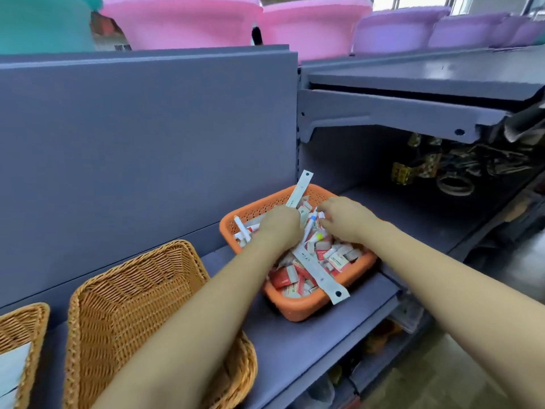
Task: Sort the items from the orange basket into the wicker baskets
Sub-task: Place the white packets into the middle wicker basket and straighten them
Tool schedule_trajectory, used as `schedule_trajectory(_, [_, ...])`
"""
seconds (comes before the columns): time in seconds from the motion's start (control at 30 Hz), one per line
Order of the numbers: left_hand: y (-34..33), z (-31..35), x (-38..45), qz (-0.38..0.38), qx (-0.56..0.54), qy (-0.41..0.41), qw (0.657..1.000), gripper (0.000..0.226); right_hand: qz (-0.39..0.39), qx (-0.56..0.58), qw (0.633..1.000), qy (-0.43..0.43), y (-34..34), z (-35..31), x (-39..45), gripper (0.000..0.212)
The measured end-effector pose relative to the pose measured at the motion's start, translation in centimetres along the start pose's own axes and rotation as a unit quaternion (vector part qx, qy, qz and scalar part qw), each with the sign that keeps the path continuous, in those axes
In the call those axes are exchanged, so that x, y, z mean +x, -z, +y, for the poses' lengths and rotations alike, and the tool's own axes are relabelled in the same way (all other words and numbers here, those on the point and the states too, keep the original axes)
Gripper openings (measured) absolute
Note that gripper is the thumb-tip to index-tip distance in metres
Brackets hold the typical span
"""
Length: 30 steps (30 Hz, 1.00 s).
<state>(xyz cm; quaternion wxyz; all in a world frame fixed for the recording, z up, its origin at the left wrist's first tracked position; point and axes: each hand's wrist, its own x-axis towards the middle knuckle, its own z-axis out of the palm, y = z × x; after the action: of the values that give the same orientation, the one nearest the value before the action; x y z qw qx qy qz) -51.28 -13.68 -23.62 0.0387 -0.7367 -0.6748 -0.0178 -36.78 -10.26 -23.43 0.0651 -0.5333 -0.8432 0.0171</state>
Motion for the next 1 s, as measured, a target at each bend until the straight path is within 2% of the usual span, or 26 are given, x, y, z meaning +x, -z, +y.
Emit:
schedule_trajectory(0.2, [-0.1,1.8,0.3,-0.019,0.034,0.055,0.998,0.028,0.005,0.035,0.998,0.051,-0.7,1.1,1.0,0.023])
schedule_trajectory(0.43, [0.2,2.5,0.0,-0.076,0.142,0.051,0.986,0.027,0.016,0.062,0.995,0.077,-1.8,1.5,1.5,0.032])
schedule_trajectory(0.6, [0.2,2.7,0.3,-0.091,0.169,0.055,0.980,0.044,0.026,0.068,0.994,0.083,-2.0,1.2,1.5,0.035])
schedule_trajectory(0.7, [0.0,2.9,0.8,-0.102,0.188,0.048,0.976,0.039,0.025,0.066,0.994,0.084,-2.0,1.0,1.4,0.035])
schedule_trajectory(0.87, [-0.1,2.4,1.3,-0.105,0.151,0.056,0.981,0.048,0.024,0.067,0.995,0.073,-2.2,1.3,1.7,0.033])
schedule_trajectory(1.0, [0.5,1.1,1.1,-0.070,0.072,0.085,0.991,0.022,0.032,0.091,0.994,0.058,-2.1,1.5,1.8,0.032])
